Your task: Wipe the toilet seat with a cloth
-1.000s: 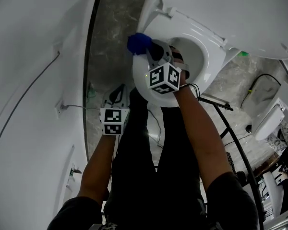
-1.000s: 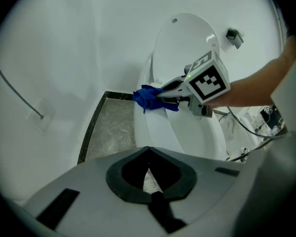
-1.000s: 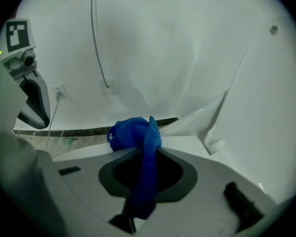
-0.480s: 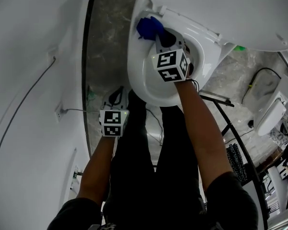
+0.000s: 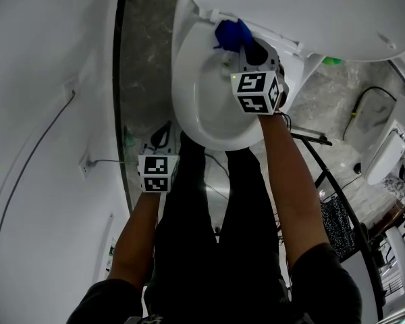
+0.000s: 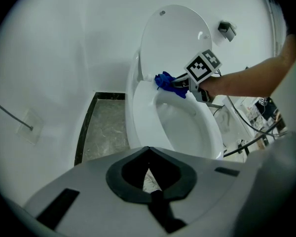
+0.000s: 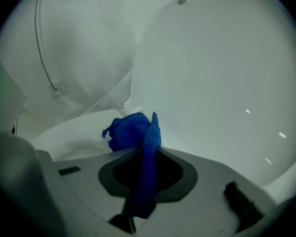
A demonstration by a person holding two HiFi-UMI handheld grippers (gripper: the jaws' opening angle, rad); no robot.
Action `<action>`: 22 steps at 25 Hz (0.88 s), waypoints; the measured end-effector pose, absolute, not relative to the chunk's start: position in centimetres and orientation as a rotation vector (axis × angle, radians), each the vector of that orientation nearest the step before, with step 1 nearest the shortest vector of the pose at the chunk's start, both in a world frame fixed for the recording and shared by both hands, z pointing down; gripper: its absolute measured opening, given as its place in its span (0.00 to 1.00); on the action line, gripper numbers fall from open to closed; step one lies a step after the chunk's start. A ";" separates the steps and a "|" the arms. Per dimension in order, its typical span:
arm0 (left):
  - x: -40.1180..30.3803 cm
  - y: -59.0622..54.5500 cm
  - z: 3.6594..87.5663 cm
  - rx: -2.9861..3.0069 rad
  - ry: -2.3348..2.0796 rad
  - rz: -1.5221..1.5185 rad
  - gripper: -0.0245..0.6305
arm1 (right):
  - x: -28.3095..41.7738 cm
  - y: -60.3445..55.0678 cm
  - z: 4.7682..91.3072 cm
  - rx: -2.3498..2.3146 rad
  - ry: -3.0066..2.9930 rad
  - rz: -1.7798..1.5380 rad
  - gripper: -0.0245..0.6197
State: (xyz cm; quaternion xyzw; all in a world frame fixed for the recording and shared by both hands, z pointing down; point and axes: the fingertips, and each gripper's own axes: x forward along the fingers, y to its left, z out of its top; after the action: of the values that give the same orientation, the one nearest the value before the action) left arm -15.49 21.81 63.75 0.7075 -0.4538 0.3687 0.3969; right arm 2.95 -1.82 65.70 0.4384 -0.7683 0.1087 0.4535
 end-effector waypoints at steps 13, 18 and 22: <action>-13.0 19.8 62.9 1.863 -1.139 0.940 0.05 | 4.0 -0.6 60.4 1.131 -2.020 0.312 0.14; -11.5 17.4 60.6 1.888 -1.182 0.865 0.05 | 5.7 2.8 55.9 1.238 -2.075 0.329 0.14; -8.5 16.1 57.5 1.971 -1.167 0.838 0.05 | 7.2 6.5 52.8 1.277 -2.095 0.403 0.14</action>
State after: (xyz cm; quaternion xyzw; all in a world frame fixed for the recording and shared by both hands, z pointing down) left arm -8.51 16.09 57.49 0.7587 -0.4493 0.3225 0.3444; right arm 7.23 6.54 52.82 0.4864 -0.7978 0.1533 0.3216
